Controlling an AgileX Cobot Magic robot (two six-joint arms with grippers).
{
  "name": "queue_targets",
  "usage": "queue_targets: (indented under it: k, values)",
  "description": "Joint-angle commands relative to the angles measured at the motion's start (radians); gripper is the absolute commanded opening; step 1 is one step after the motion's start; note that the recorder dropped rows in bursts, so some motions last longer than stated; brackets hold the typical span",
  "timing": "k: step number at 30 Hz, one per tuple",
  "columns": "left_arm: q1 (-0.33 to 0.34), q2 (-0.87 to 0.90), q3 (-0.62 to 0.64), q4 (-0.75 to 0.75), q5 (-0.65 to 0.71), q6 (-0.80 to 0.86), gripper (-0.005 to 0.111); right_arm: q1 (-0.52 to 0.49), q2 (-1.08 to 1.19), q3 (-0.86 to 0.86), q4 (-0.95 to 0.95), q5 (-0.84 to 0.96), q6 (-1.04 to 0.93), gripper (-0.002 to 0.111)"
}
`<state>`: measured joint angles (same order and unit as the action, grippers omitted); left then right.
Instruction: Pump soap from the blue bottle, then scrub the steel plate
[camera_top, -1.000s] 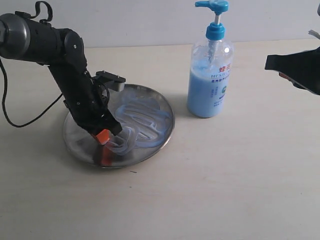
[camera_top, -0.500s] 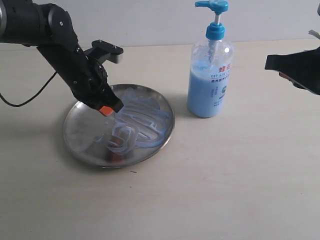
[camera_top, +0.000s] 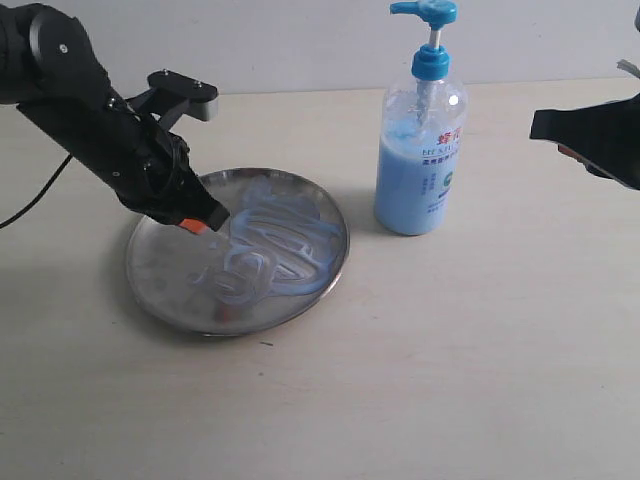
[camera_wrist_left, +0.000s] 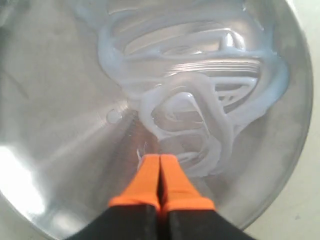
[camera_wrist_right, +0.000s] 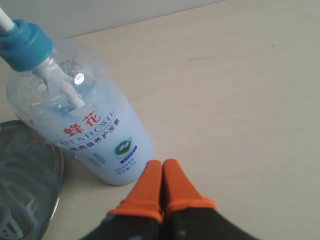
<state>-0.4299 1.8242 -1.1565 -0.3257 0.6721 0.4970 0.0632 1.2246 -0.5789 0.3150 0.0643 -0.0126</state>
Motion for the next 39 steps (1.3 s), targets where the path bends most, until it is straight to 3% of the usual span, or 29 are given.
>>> queue_targets:
  k: [1,15,39]
  values:
    - [0.002,-0.084,0.053,-0.060,-0.062,-0.007,0.000,-0.004,-0.002,0.004,0.000,-0.008,-0.003,0.000]
    - [0.002,-0.394,0.204,-0.192,-0.145,-0.003,0.000,-0.004,-0.002,0.004,-0.004,-0.006,-0.011,0.000]
    - [0.001,-0.468,0.241,-0.312,-0.131,-0.003,0.000,-0.004,-0.002,0.004,-0.004,-0.006,-0.011,0.000]
